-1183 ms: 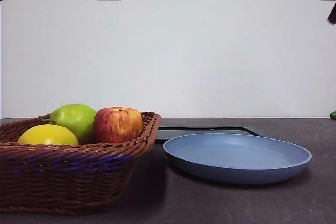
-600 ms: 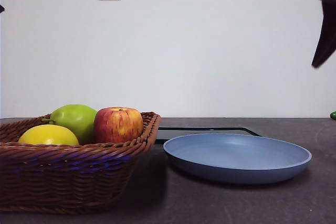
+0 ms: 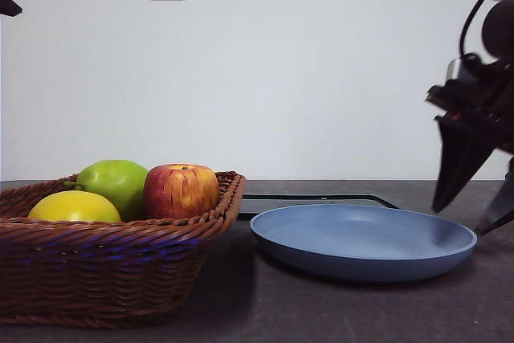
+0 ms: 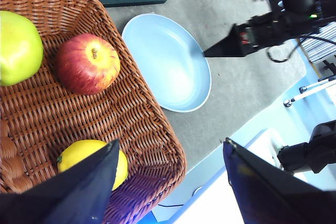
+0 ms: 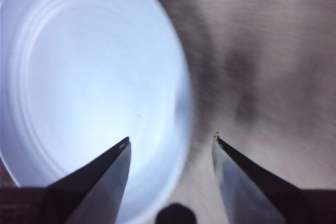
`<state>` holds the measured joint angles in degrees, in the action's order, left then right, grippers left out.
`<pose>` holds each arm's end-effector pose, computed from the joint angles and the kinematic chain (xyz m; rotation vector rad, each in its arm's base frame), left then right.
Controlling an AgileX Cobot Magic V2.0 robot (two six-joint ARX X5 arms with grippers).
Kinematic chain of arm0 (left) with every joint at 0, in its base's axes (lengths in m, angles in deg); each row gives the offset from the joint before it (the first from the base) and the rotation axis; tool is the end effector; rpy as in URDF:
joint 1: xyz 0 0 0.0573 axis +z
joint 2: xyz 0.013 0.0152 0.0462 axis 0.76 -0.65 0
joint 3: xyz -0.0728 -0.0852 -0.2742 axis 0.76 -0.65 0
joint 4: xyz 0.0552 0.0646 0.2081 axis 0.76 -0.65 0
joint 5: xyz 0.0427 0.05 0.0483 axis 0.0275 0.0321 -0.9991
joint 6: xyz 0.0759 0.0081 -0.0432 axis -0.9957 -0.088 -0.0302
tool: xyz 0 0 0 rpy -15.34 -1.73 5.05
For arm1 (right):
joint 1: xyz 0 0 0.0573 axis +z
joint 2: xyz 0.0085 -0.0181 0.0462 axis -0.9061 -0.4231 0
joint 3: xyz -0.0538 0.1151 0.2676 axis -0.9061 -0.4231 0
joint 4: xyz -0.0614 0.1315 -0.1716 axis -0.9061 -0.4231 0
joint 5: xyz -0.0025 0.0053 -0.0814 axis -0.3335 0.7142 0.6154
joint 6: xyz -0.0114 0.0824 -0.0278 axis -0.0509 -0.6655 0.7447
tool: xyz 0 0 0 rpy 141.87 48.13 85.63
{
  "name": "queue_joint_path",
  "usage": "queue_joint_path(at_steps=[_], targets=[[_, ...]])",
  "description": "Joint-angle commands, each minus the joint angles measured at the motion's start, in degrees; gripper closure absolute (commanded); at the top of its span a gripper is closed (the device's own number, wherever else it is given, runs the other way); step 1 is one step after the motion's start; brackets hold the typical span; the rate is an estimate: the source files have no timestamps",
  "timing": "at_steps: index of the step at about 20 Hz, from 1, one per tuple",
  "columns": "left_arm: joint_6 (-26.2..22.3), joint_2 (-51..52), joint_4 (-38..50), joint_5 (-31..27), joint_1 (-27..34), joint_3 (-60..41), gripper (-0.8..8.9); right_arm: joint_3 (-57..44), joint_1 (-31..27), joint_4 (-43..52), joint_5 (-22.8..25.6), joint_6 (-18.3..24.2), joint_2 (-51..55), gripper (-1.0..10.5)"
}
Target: Take the lemon from the basket,put the lemon in the plate,hand out the plate
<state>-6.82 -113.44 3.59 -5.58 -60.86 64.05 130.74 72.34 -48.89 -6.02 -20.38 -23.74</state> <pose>0.1064 -0.0693 0.2997 -0.3439 0.8331 -0.7651 0.2583 0.0655 0.1836 0.2652 1.2421 0.4416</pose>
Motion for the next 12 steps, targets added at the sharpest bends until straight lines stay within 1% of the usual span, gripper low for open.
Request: queue_joint_path(at_steps=[1,4,9,12], targets=[[0.3,-0.3,0.3,0.4,-0.3,1.1,4.69,0.9,0.9,2.2,-0.5,-0.8,-2.8,7.2],[0.3,-0.3,-0.3,0.4,-0.3,1.1,4.69,0.9,1.4,2.9,0.0,-1.9,-4.2,7.4],[0.3,-0.3,-1.8,0.4,-0.3,1.1,4.69,0.9,1.3,2.9,0.2,-2.0,-4.8,9.1],[0.3,-0.3,-2.7,0.4,-0.3,1.1,4.69,0.9,1.3,2.8,-0.1,-2.3,-4.5,9.4]])
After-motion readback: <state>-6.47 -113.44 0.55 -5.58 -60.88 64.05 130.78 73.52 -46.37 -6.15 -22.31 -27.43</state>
